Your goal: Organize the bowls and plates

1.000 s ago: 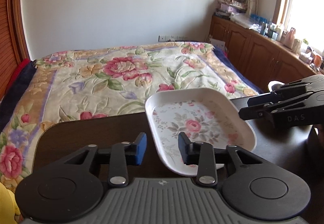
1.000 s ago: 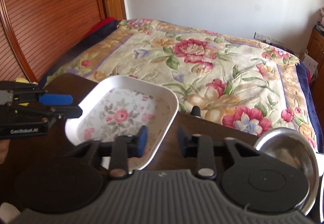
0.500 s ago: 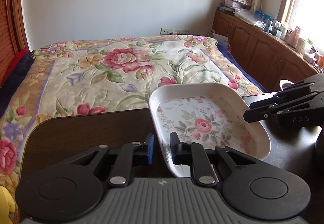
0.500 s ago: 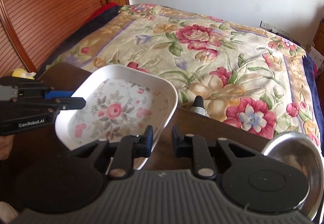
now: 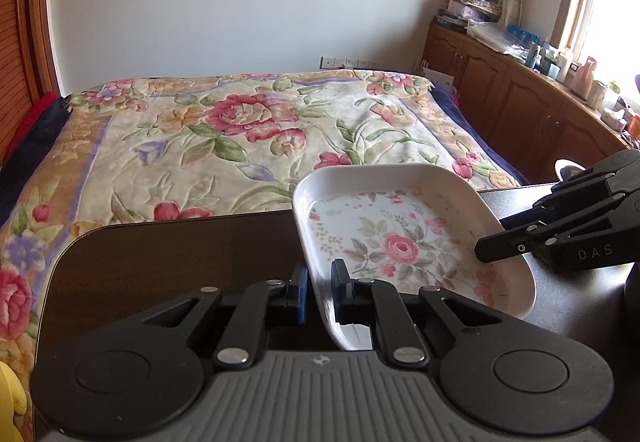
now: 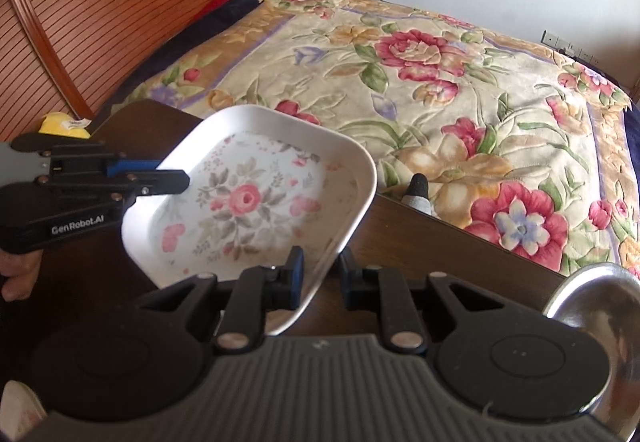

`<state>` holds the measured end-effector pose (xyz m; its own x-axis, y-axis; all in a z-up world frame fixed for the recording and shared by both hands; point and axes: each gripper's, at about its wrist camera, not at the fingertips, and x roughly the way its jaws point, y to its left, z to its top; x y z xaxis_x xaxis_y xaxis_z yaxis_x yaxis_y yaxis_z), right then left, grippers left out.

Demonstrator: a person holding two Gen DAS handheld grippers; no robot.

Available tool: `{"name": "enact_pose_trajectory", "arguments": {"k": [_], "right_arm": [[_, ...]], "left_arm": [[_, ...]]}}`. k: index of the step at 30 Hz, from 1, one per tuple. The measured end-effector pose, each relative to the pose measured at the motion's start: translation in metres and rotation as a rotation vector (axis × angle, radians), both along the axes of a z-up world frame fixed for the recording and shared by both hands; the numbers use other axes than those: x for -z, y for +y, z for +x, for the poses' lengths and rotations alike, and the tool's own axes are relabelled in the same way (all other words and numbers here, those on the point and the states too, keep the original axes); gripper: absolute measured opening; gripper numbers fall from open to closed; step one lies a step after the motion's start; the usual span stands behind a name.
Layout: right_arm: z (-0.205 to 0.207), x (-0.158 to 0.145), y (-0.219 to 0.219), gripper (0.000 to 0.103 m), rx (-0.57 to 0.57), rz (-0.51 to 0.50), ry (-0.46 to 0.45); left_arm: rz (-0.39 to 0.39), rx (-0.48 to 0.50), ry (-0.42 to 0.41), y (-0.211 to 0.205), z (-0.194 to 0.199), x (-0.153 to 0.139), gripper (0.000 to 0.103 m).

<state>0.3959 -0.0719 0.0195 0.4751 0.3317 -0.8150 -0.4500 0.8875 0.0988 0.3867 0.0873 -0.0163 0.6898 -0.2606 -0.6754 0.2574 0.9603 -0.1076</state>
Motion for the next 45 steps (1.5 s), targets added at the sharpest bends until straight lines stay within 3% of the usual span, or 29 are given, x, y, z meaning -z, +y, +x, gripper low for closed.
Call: {"name": "enact_pose_trajectory", "arguments": {"k": [7,21,45], "right_arm": [[-0.004,0.001,-0.004,0.014,0.012,0.022,-0.013],[-0.043,-0.022,-0.013,0.013,0.012,0.1,-0.051],[-0.165,-0.044,-0.023,0.013,-0.016,0.116,-0.11]], "left_arm": [[-0.014,-0.01,0.022,0.002,-0.011,-0.003,0.012],[-0.025,0.001,-0.044,0.002,-0.064,-0.042,0.012],[-0.062,0.004,-0.107,-0.012,-0.198,-0.061,0.012]]}}
